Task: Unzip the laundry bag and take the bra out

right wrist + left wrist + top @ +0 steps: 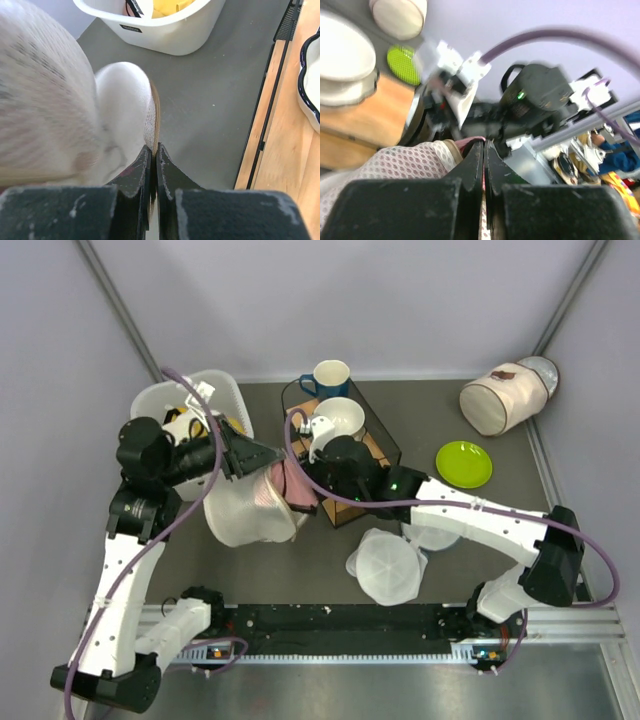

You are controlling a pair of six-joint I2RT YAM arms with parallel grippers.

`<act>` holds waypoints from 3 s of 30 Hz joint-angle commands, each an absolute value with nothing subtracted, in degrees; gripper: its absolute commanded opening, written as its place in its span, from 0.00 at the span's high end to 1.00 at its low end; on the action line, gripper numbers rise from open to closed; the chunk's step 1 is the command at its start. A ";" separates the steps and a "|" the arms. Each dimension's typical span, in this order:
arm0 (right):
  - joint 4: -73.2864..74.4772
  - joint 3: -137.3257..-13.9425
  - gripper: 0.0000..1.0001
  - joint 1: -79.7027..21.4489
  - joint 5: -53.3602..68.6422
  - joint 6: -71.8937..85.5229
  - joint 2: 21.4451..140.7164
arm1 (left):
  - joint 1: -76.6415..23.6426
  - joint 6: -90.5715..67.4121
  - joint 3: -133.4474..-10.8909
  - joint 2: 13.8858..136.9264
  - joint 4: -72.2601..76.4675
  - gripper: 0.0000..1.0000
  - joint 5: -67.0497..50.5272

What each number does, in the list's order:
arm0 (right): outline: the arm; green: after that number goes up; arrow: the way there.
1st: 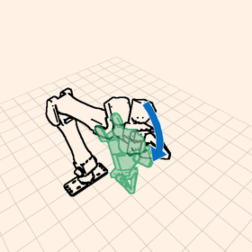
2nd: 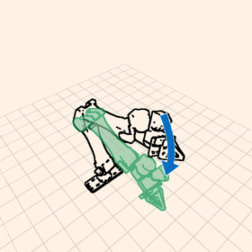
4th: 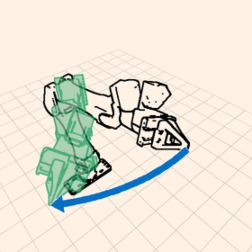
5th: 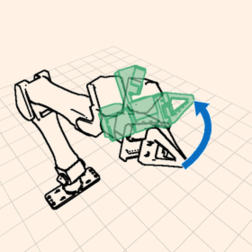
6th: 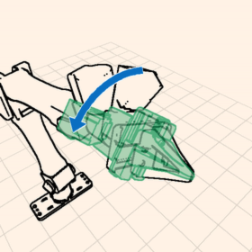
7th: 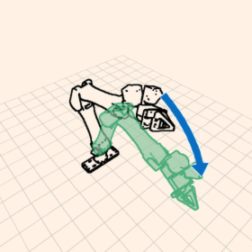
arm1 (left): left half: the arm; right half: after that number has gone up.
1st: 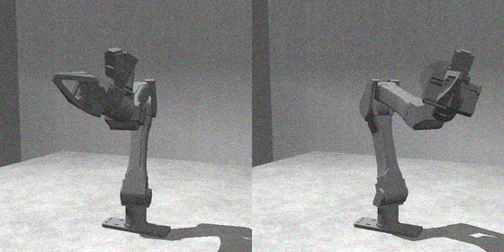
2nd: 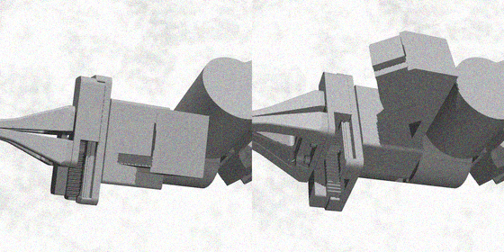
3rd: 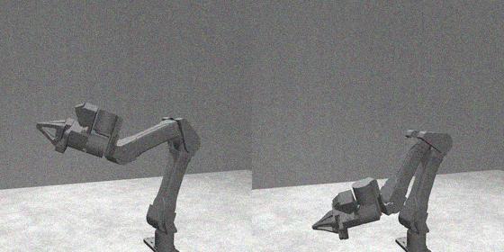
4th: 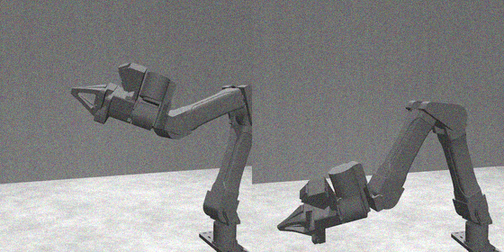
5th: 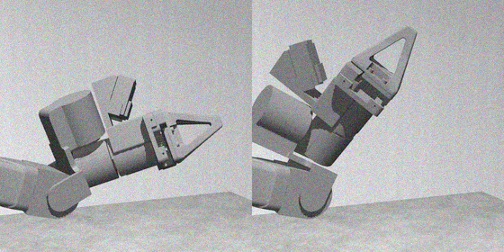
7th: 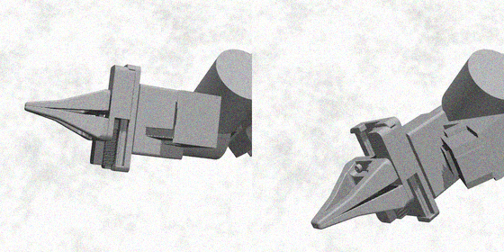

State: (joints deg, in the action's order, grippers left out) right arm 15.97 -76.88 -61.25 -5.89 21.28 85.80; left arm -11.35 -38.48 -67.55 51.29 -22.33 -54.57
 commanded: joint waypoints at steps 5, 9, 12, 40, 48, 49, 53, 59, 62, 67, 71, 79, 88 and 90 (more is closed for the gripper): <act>15.03 -76.91 1.00 -60.91 -6.85 22.59 82.71 | -7.65 -56.24 -72.86 55.02 5.09 1.00 -50.19; 14.86 -76.03 1.00 -60.91 -6.68 22.85 81.30 | -3.88 -61.86 -70.67 54.76 9.31 1.00 -45.90; 14.24 -74.71 1.00 -60.91 -6.77 22.94 79.99 | -1.16 -64.59 -67.33 53.18 11.59 1.00 -43.16; 11.16 -86.92 1.00 -60.91 -6.16 18.10 82.88 | 4.57 -48.51 -58.00 49.31 -6.33 1.00 -51.85; 12.83 -87.01 1.00 -60.73 -4.92 19.25 86.83 | 4.57 -54.74 -61.52 50.36 3.32 1.00 -56.60; 12.92 -86.92 1.00 -60.82 -4.83 19.42 87.18 | 4.57 -55.10 -61.70 50.36 3.77 1.00 -56.86; 13.01 -86.57 1.00 -60.47 -4.40 20.13 88.50 | 4.48 -57.82 -61.70 50.19 7.46 1.00 -57.30; 13.10 -85.96 1.00 -60.47 -3.26 20.65 89.21 | 4.57 -64.33 -61.79 50.18 15.55 1.00 -56.95; 13.18 -85.34 1.00 -60.47 -3.25 20.74 89.21 | 4.66 -66.26 -61.70 50.27 18.01 1.00 -56.60; 13.10 -84.55 1.00 -60.47 -2.90 21.27 88.86 | 4.83 -68.90 -61.17 50.19 20.12 1.00 -53.89; 12.31 -83.06 1.00 -60.47 -2.73 21.53 89.03 | 5.19 -82.91 -56.79 50.88 32.40 1.00 -50.81; 11.16 -84.29 1.00 -59.60 -2.71 21.01 89.74 | 4.05 -85.62 -52.56 50.36 33.86 1.00 -47.55; 13.71 -84.55 1.00 -54.49 -3.08 18.99 80.34 | 4.13 -61.28 -46.77 44.56 6.44 1.00 -45.53; 14.59 -85.25 1.00 -54.49 -1.33 19.42 79.89 | 4.13 -58.02 -43.44 42.90 2.56 1.00 -46.05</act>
State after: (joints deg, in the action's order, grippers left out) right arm 14.57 -83.22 -54.08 -3.03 20.53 85.38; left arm 4.34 -68.66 -47.86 45.21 12.75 -46.94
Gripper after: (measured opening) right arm 0.017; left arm 0.009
